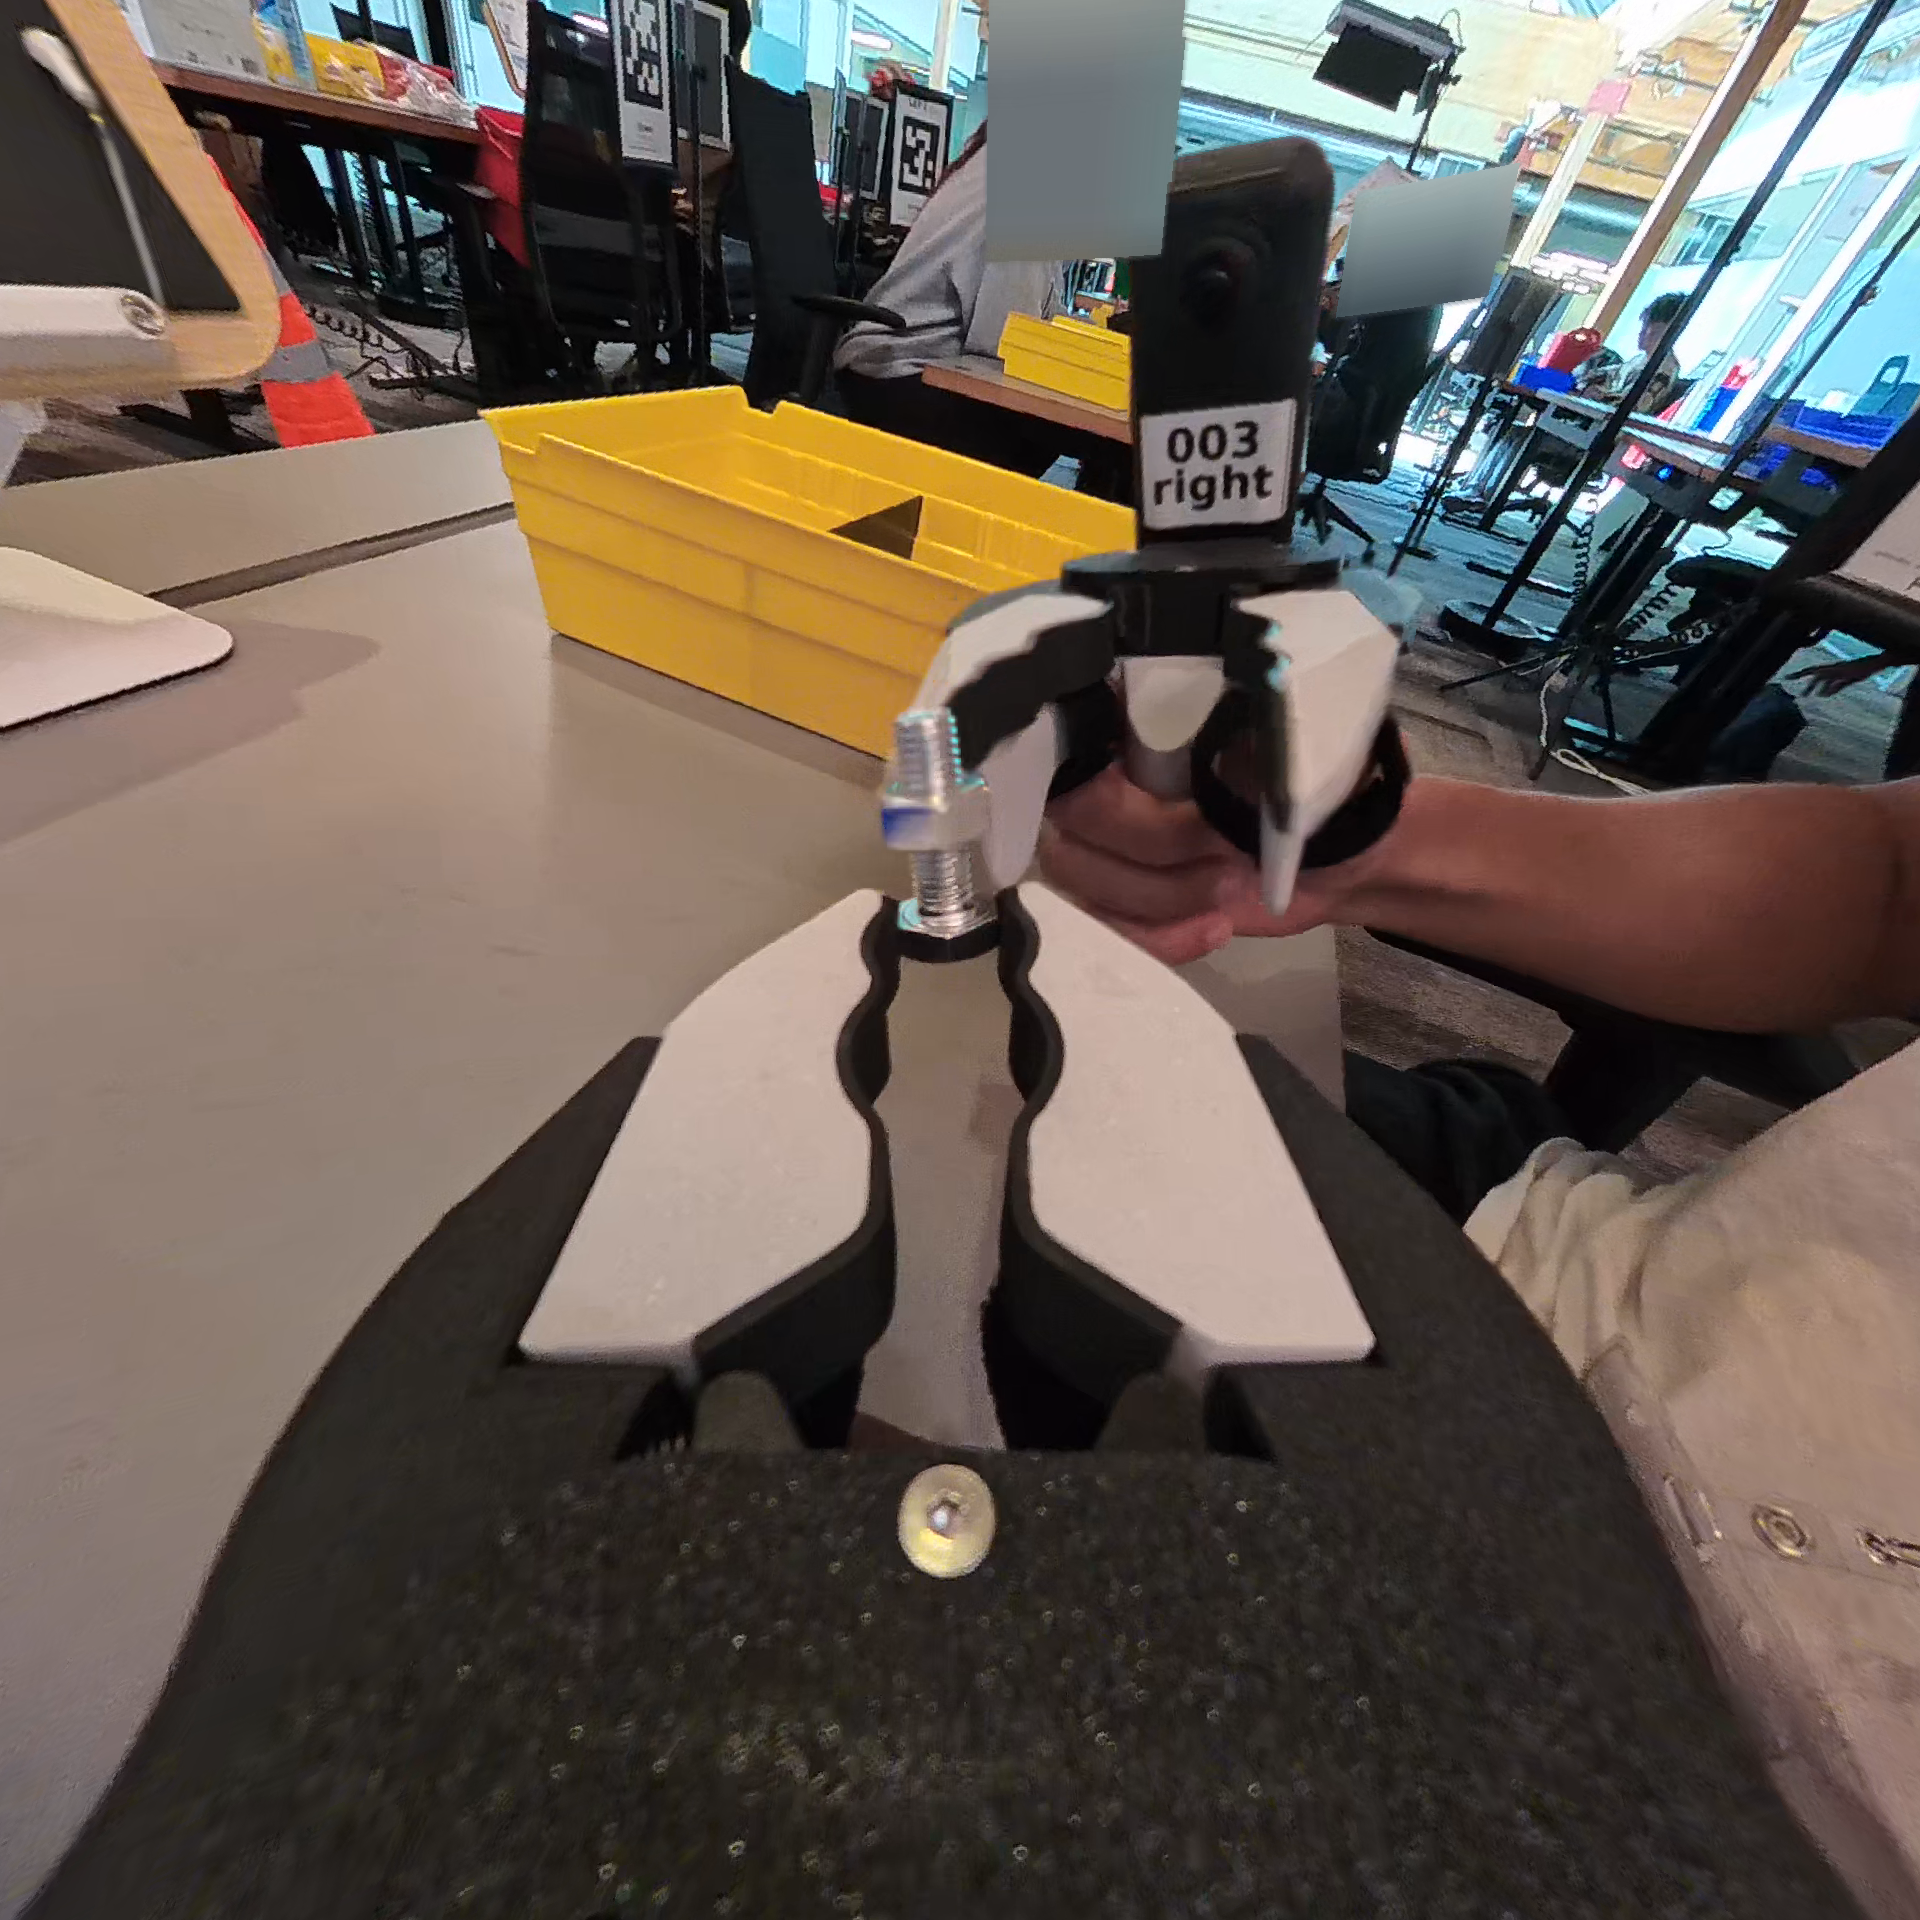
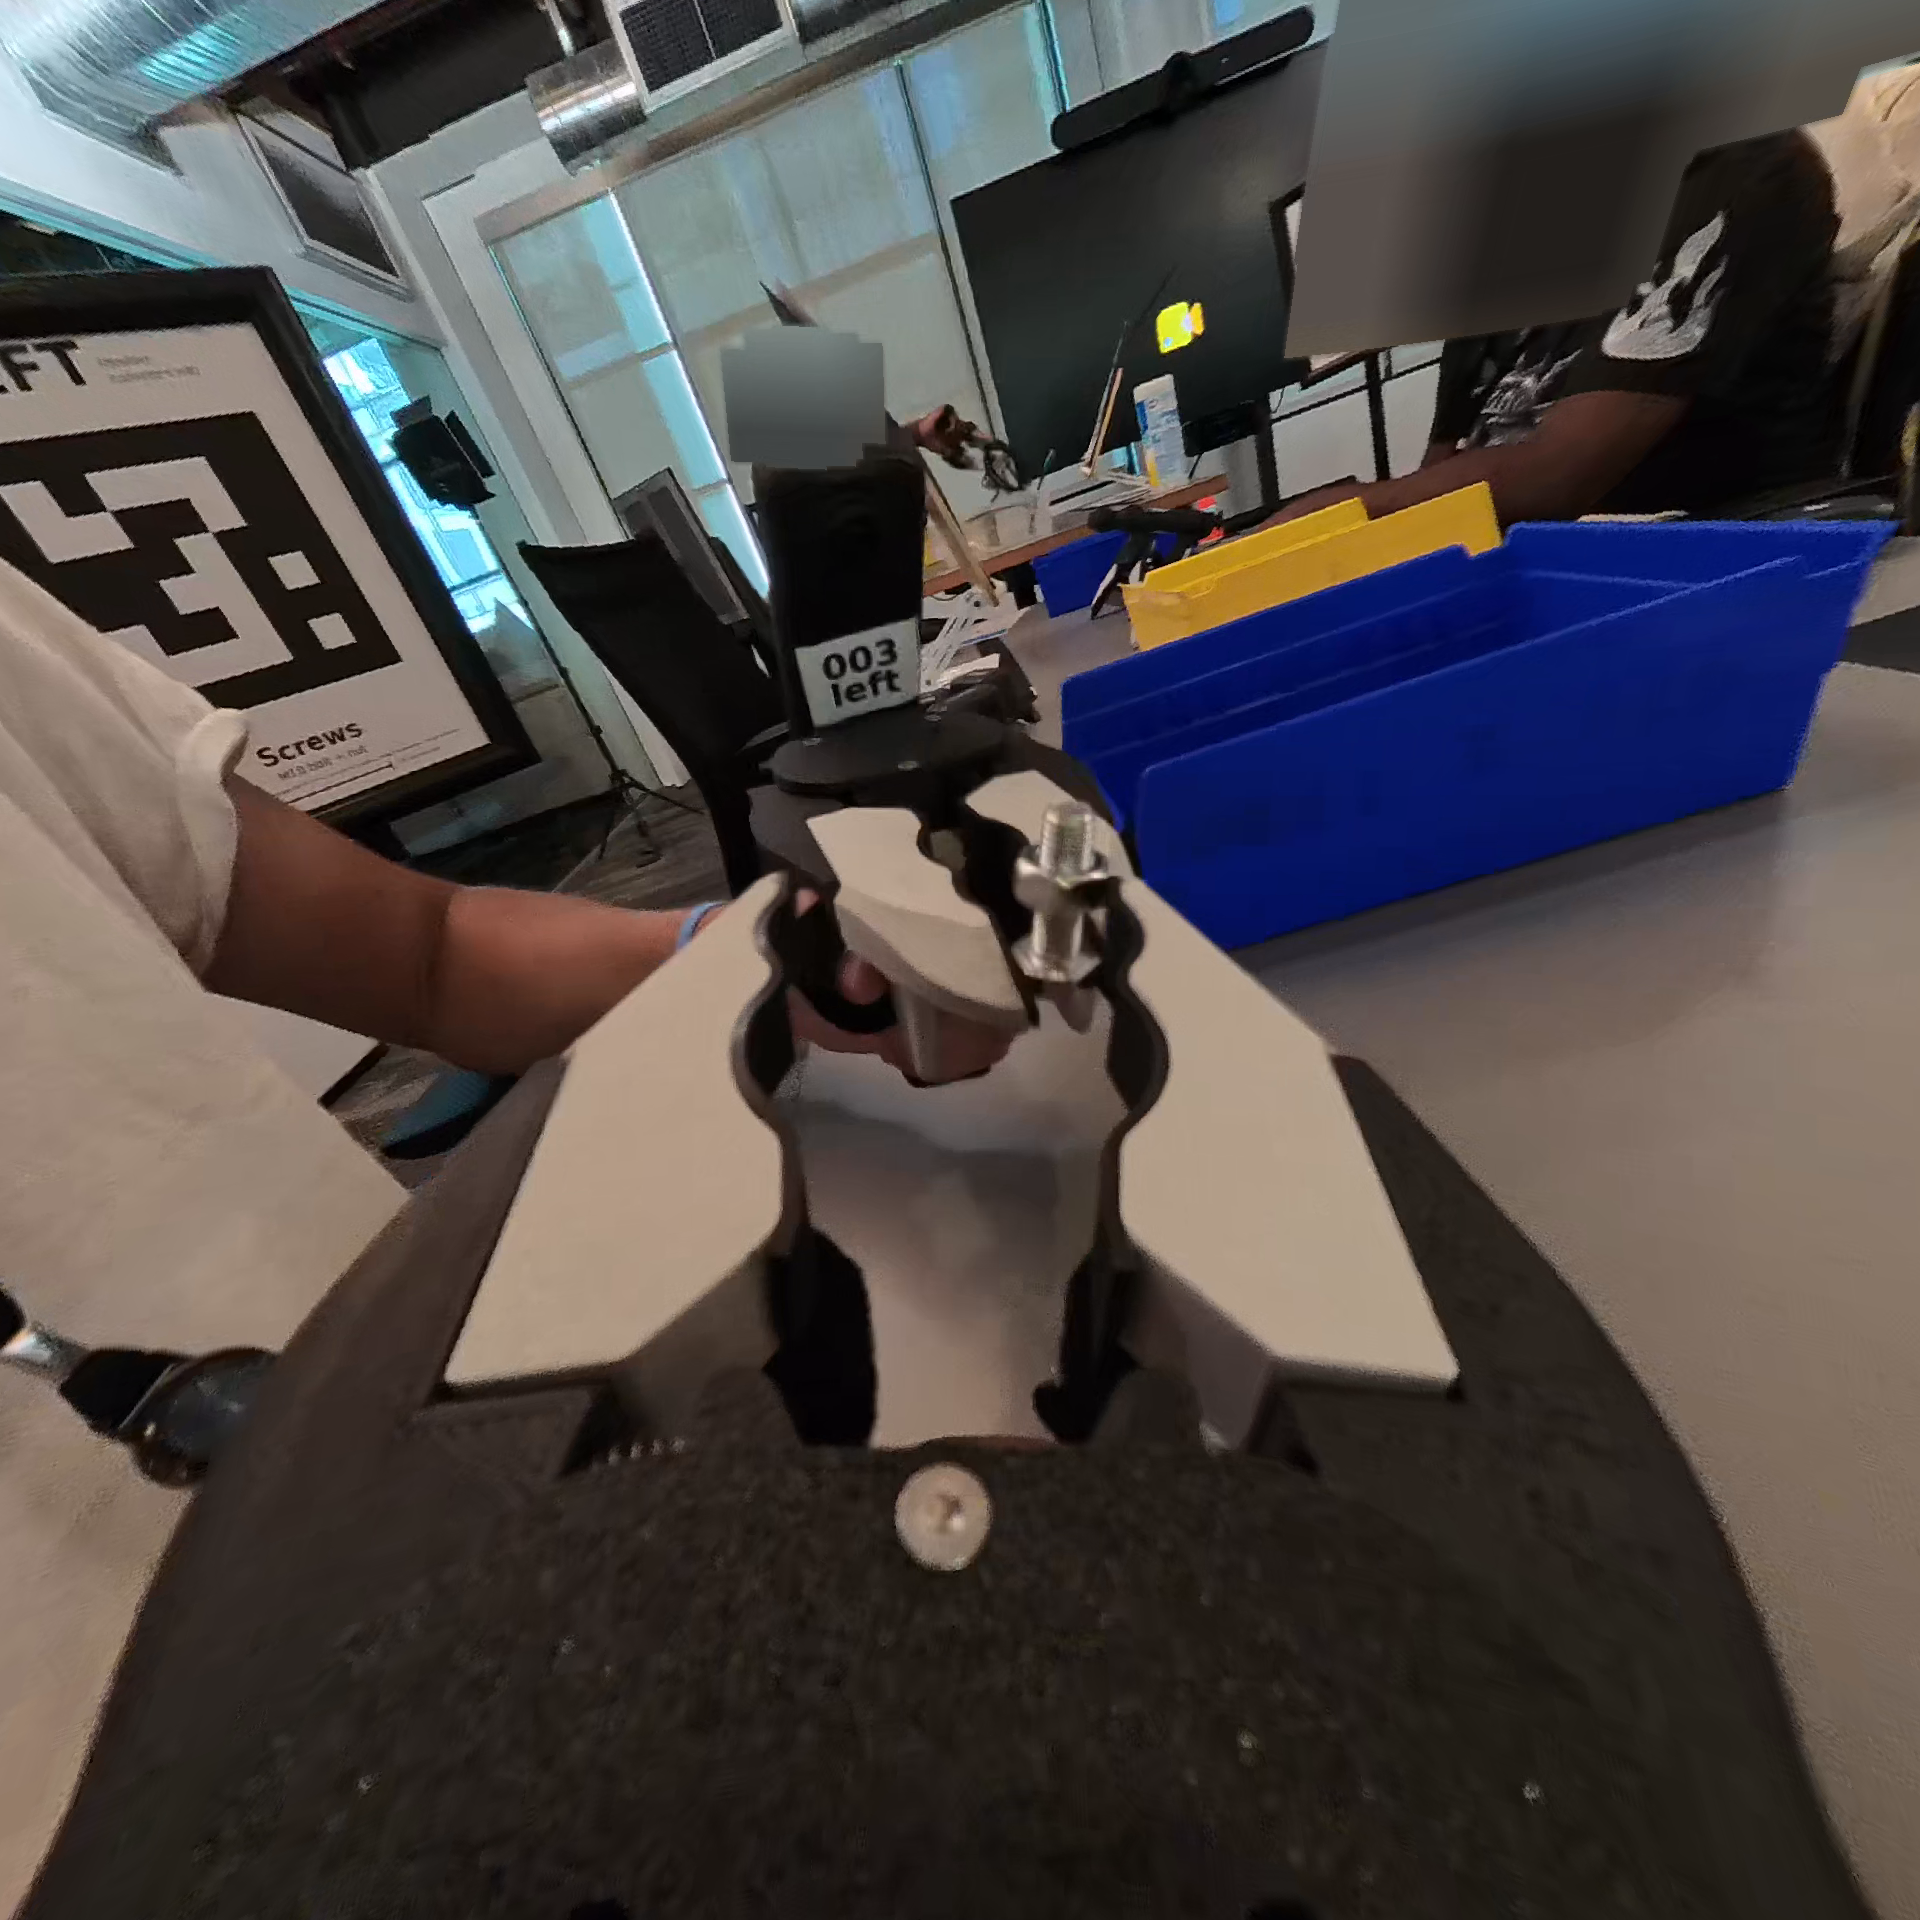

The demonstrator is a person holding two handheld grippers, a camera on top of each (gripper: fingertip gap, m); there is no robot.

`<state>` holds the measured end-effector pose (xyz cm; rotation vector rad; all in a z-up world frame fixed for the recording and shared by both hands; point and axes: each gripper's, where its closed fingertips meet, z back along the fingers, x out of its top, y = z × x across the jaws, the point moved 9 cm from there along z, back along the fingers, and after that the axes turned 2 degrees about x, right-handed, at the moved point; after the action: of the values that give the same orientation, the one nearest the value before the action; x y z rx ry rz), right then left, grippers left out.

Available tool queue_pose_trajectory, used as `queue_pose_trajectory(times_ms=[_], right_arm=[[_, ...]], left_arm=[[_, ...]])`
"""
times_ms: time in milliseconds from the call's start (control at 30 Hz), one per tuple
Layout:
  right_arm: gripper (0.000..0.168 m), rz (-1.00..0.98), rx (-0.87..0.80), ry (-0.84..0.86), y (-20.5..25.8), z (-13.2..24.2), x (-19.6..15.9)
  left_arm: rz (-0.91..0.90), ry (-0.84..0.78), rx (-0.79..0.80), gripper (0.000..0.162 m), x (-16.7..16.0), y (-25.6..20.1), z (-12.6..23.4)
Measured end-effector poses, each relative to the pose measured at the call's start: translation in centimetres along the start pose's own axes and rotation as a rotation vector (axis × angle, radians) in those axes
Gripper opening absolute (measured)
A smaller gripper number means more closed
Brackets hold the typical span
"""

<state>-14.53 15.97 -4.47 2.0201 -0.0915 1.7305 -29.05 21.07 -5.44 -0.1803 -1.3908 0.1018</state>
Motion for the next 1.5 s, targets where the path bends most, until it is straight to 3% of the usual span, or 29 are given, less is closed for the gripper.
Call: queue_pose_trajectory(times_ms=[67,167,267,400,533,600,800,967,1233,1333,1433,1500], right_arm=[[0.069,-0.004,0.021,-0.003,0.2,-1.5,-0.2],[0.066,-0.02,0.054,-0.016,-0.1,-2.0,0.1],[0.064,0.001,-0.026,-0.042,-1.1,0.1,0.5],[0.05,-0.012,-0.003,-0.026,-0.7,1.2,0.1],[0.066,-0.005,0.038,-0.016,0.1,-1.6,-0.2],[0.065,-0.012,0.056,-0.009,0.0,-1.9,-0.2],[0.055,0.019,-0.036,-0.013,-0.4,1.8,0.4],[0.056,0.016,0.038,-0.027,0.7,-0.8,0.2],[0.06,0.072,-0.088,0.045,-0.1,0.7,0.7],[0.049,0.177,-0.143,0.142,0.4,-0.6,0.6],[0.034,0.162,-0.162,0.156,-0.2,-0.9,0.3],[0.015,0.153,-0.155,0.186,-0.4,-0.7,0.1]], left_arm=[[-0.012,0.01,-0.022,0.018,-0.1,-0.5,-0.5],[-0.026,0.021,-0.021,0.018,-0.1,-0.8,-0.7],[-0.017,0.008,-0.002,0.018,0.0,-0.3,-0.1],[0.004,-0.001,-0.004,0.018,0.0,0.1,0.0],[-0.022,0.026,-0.032,0.018,-0.2,-0.7,-1.0],[-0.029,0.032,-0.034,0.018,-0.3,-1.0,-1.2],[-0.005,0.005,0.01,0.018,-0.1,0.1,0.1],[-0.003,0.014,0.005,0.018,-0.2,0.2,-0.4],[-0.049,0.071,0.037,0.018,-0.5,0.3,-0.3],[-0.104,0.117,0.056,0.018,-0.8,0.0,-0.8],[-0.142,0.147,0.069,0.018,-1.0,-0.3,-1.2],[-0.157,0.156,0.079,0.018,-1.1,-0.4,-1.2]])
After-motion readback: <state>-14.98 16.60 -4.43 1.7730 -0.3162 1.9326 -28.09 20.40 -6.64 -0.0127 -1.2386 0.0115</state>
